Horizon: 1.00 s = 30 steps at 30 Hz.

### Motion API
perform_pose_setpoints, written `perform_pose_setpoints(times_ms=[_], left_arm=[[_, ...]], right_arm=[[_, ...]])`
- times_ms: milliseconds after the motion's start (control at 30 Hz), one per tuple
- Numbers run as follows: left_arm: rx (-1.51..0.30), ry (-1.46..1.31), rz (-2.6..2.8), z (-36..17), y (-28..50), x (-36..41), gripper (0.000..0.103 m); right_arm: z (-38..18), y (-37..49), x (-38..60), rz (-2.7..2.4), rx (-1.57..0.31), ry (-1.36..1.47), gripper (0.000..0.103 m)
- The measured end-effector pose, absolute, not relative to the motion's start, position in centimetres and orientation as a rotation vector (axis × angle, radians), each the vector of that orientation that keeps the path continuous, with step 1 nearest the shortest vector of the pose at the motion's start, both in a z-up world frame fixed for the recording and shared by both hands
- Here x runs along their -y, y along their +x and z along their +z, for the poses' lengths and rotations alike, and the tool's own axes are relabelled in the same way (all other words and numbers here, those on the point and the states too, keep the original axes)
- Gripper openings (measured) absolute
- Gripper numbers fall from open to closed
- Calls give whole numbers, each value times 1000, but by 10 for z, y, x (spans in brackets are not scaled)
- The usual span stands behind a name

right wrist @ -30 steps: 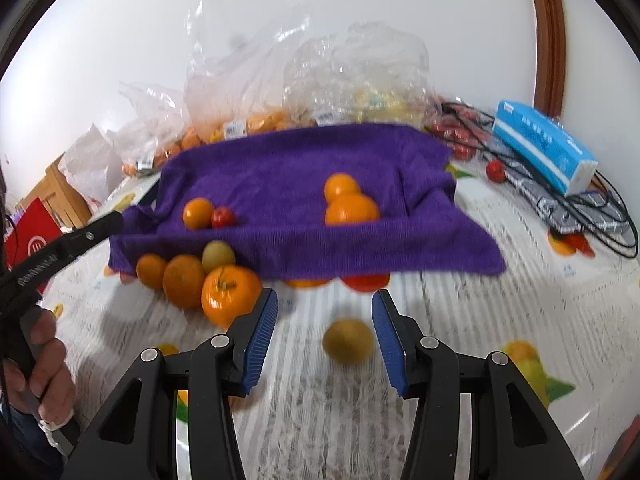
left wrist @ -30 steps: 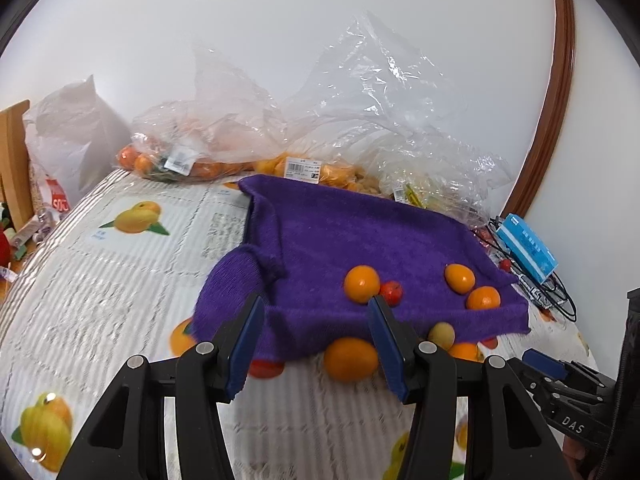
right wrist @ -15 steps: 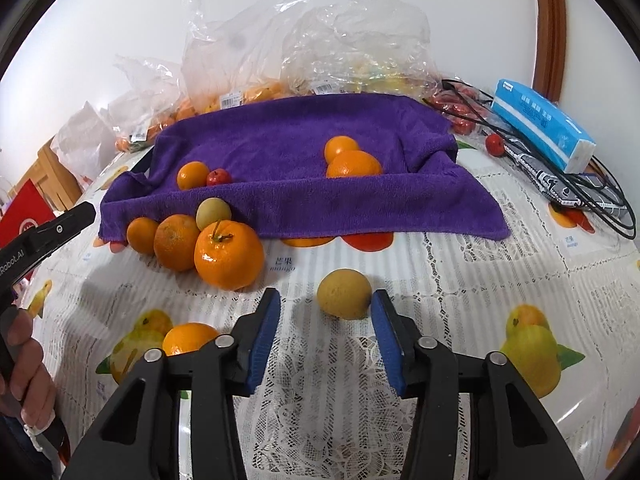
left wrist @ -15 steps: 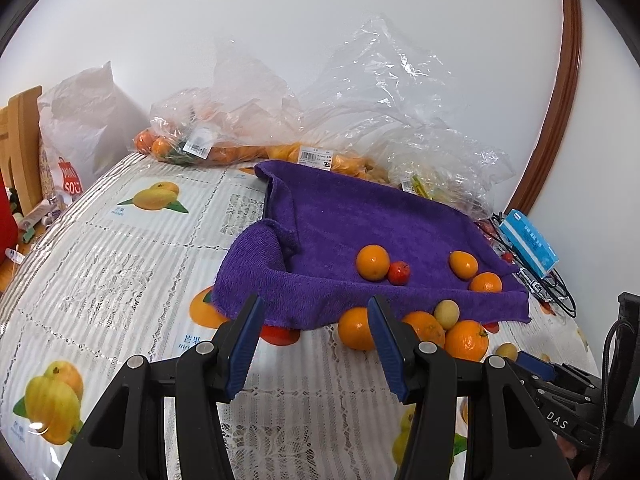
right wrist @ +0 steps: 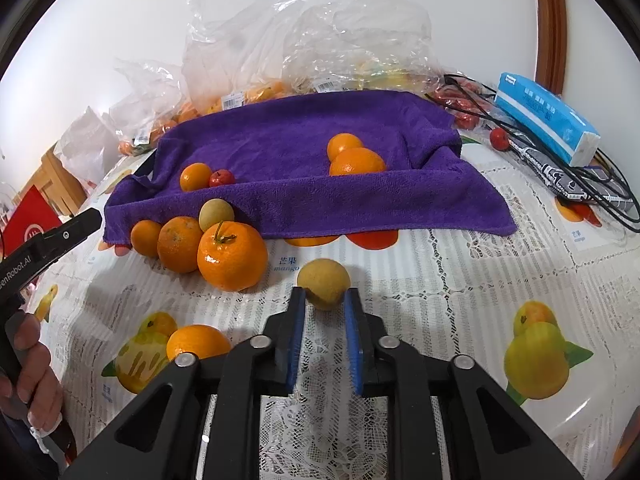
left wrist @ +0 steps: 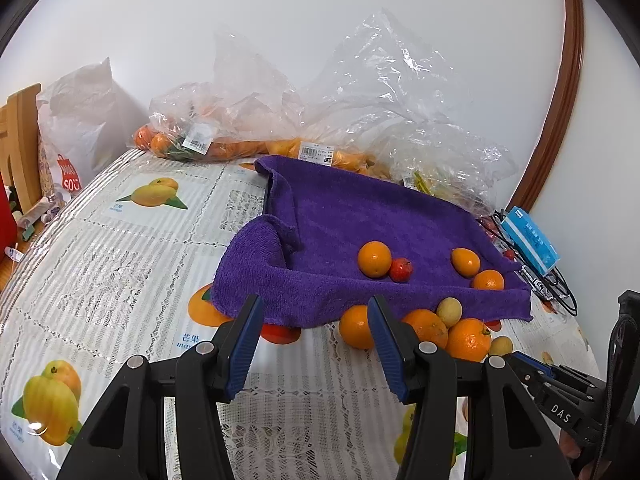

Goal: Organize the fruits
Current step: 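Withdraw both tools and move right tool to a yellow-green round fruit, then close right tool on the yellow-green round fruit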

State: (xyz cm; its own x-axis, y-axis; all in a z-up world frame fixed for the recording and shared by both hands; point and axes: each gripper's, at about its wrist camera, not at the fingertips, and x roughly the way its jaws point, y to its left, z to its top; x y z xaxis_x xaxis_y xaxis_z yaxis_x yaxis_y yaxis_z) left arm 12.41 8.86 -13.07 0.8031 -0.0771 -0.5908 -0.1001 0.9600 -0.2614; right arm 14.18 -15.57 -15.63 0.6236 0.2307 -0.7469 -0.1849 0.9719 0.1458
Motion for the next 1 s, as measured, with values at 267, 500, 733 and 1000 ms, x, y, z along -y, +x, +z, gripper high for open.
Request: perform_pose_setpoints(times_ms=[267, 500, 733, 1000], left_arm=[[-647, -304, 10, -132, 126, -90, 51], [-654, -296, 7, -132, 127, -88, 51], [-668, -285, 10, -134, 130, -86, 51], [-674, -290, 6, -136, 132, -86, 51]], right_arm=[[-157, 141, 163, 250, -864, 104, 15], [-157, 143, 158, 259, -865, 88, 26], [-158, 156, 155, 258, -875, 84, 35], [-161, 162, 152, 267, -894, 81, 29]])
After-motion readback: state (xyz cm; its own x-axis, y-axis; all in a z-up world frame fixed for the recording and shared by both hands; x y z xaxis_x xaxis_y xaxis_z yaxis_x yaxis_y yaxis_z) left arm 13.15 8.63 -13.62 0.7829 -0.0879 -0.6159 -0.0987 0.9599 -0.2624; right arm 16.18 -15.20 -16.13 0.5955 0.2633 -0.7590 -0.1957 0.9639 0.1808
